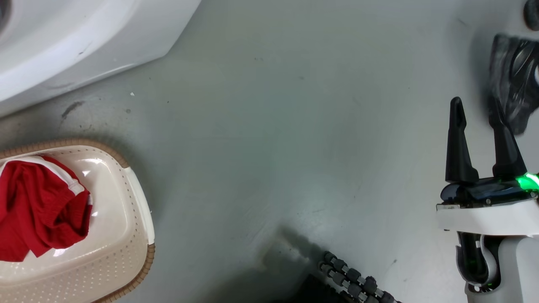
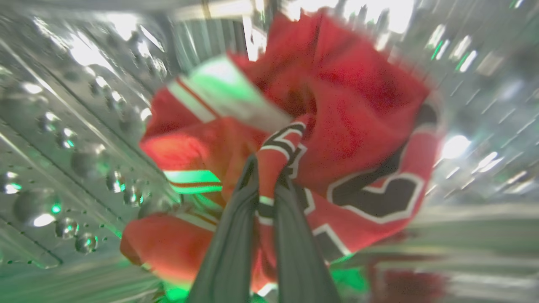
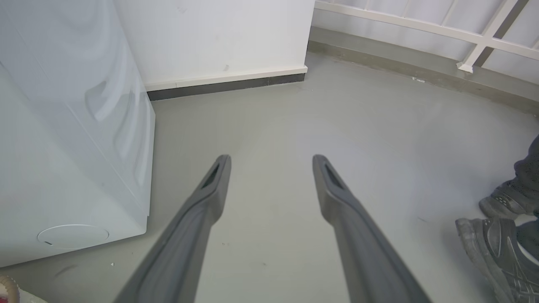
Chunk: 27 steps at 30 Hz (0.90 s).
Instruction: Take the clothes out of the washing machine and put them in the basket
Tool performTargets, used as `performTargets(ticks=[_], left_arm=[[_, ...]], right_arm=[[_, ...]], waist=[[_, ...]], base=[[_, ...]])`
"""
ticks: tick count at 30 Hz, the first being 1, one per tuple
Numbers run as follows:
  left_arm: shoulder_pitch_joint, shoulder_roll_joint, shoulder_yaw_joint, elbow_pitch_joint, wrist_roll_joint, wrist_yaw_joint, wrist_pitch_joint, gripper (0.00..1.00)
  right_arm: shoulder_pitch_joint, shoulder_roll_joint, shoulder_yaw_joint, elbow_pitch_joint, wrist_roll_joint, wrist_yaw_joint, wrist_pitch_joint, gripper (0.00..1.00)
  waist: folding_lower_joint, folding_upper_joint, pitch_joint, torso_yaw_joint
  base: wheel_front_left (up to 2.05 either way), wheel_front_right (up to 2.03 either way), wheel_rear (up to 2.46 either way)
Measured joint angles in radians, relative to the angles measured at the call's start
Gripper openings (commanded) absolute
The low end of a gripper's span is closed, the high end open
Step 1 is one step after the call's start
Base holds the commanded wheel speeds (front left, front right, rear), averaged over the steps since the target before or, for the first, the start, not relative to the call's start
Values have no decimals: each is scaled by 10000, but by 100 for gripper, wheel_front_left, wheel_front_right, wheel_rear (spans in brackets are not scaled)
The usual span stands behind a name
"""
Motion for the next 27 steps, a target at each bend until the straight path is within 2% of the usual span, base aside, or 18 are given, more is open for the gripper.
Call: performTargets(ticks=[5,12,25,27], left_arm=[[639,-186,167,407,-261,-180,-1517,0],[1850,-752,73,518,-909,-357,-3561,0],[5233,-1607,-1611,-585,-1674,-366,-7825,0],[5853,-1806,-1804,-1062,-1722,-368,-8441,0]], right_arm=[[-154,0,-244,81,-376,0,0,100],[-153,2,-746,146,-1055,0,0,100],[223,10,-1177,587,-2282,2,0,100],[322,6,-1218,627,-2452,2,0,100]], waist=[[0,0,-459,55],[0,0,-1329,553],[-1,0,-3271,1920],[-2,1,-3904,2368]], base=[[0,0,0],[0,0,0],[0,0,0],[0,0,0]])
